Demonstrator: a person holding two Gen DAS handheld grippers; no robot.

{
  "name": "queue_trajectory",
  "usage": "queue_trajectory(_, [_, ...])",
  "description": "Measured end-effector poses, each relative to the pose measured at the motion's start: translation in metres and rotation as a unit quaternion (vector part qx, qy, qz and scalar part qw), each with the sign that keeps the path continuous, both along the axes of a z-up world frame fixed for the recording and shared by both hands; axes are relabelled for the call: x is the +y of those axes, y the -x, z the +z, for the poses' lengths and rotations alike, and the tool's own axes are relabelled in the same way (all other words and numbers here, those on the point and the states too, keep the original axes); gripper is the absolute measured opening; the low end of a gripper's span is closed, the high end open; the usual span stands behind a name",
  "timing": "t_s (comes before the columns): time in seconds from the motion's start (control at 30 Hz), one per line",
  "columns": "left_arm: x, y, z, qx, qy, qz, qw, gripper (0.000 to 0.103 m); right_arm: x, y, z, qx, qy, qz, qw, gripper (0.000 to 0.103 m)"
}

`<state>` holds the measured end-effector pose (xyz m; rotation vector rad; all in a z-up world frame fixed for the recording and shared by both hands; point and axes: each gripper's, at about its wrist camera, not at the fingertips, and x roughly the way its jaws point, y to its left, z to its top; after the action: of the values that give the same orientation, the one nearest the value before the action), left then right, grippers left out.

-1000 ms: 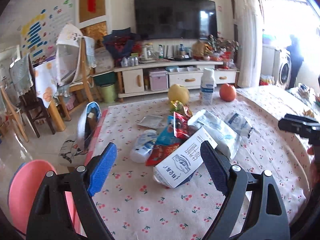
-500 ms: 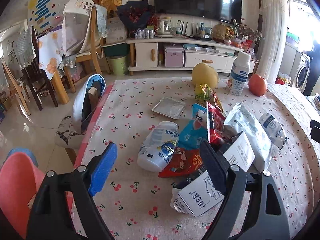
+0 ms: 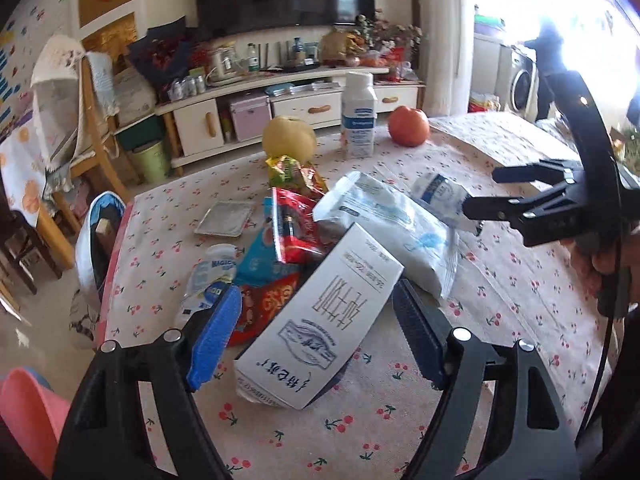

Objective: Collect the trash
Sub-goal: 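Grip the lying milk carton with left tool while right tool grips the small milk bag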

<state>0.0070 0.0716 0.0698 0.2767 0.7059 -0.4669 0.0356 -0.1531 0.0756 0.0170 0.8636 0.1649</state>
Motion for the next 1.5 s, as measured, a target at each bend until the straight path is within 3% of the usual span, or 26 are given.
queue_trajectory(0.2, [-0.018,-0.003,-0.020,0.003,-0.071,-0.006,0.9974,0.079,-0.005,-0.007,-0.014,0.026,0.000,-0.009,1.000,0.098])
queue_trajectory(0.4, [-0.021,-0.007,-0.030,0.003,-0.109,0.002,0.9940,0.079,-0.007,-0.010,-0.019,0.036,-0.001,-0.014,0.999,0.096])
queue_trajectory(0.5, [-0.028,-0.007,-0.036,0.000,-0.132,0.000,0.9912,0.079,-0.009,-0.012,-0.021,0.042,-0.002,-0.016,0.999,0.081])
queue_trajectory(0.73, [-0.038,-0.006,-0.042,-0.010,-0.166,0.016,0.9860,0.074,-0.010,-0.012,-0.025,0.045,0.000,-0.018,0.999,0.076])
queue_trajectory(0.77, [-0.037,-0.006,-0.041,-0.012,-0.165,0.018,0.9860,0.069,-0.010,-0.012,-0.025,0.046,0.000,-0.017,0.999,0.076])
queue_trajectory(0.9, [-0.035,-0.006,-0.040,-0.007,-0.156,0.026,0.9875,0.067,-0.009,-0.012,-0.027,0.047,0.001,-0.017,0.999,0.076])
queue_trajectory(1.07, [-0.035,-0.003,-0.039,-0.010,-0.148,0.032,0.9884,0.063,-0.006,-0.010,-0.027,0.041,0.022,-0.024,0.999,0.057])
queue_trajectory(1.33, [-0.029,-0.001,-0.035,0.003,-0.121,0.046,0.9916,0.060,-0.003,-0.008,-0.029,0.038,0.033,-0.022,0.998,0.044])
queue_trajectory(1.5, [-0.024,0.002,-0.032,0.012,-0.096,0.054,0.9938,0.058,-0.002,-0.006,-0.031,0.035,0.043,-0.020,0.998,0.041])
